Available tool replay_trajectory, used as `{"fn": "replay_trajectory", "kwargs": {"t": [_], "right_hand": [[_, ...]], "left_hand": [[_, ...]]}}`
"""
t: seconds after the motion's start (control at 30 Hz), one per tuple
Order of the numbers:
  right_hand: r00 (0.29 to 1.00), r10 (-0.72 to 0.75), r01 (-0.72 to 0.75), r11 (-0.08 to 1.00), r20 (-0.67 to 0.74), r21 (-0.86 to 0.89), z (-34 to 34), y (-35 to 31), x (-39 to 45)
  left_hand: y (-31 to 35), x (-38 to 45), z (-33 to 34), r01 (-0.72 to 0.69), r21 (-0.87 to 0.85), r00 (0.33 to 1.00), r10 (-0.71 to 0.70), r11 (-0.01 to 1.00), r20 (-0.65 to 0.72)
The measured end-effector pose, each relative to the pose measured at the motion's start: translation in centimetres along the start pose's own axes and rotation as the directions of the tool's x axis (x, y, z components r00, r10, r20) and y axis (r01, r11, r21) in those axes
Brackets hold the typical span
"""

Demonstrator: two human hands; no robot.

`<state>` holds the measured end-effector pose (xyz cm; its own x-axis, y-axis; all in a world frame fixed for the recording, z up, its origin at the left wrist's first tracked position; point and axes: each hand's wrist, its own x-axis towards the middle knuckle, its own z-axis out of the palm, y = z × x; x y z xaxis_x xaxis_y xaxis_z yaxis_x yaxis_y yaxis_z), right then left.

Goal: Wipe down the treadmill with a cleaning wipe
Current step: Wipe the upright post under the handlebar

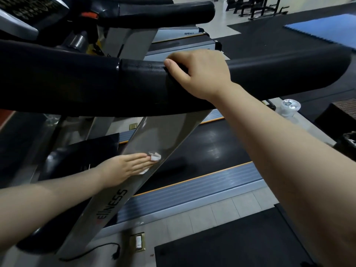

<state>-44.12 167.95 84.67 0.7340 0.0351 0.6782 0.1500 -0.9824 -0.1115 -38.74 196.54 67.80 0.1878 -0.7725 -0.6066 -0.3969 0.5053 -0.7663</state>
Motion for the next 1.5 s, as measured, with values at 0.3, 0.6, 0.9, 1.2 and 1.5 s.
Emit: {"fn": "replay_trajectory", "kwargs": {"t": [0.3,0.6,0.9,1.2,1.5], "right_hand": [[0.944,0.209,-0.241,0.966,-0.255,-0.099,2.2,-2.9,-0.5],[0.821,-0.02,0.028,1.0,-0.571,0.006,11.5,-8.5,-8.9],[0.78,-0.412,0.265,0.899,-0.471,-0.349,20.3,-4.9,-13.1],[0.744,-0.425,0.325,0.904,-0.515,-0.277,20.2,-4.5,-13.3],[0.753,-0.371,0.198,0.915,-0.543,-0.351,21.7,-6.2,-13.7]], "left_hand": [[2.4,5.6,0.7,0.559,-0.278,0.667,-0.623,0.781,-0.409],[9.1,9.5,3.0,0.643,-0.549,0.335,-0.841,0.534,-0.425],[21.7,14.8,6.3,0.745,-0.664,-0.141,-0.987,-0.057,-0.073],[11.0,14.9,2.3,0.773,-0.634,-0.145,-0.972,0.005,-0.184],[26.2,18.0,7.4,0.6,-0.756,-0.295,-0.951,-0.261,0.094]]}}
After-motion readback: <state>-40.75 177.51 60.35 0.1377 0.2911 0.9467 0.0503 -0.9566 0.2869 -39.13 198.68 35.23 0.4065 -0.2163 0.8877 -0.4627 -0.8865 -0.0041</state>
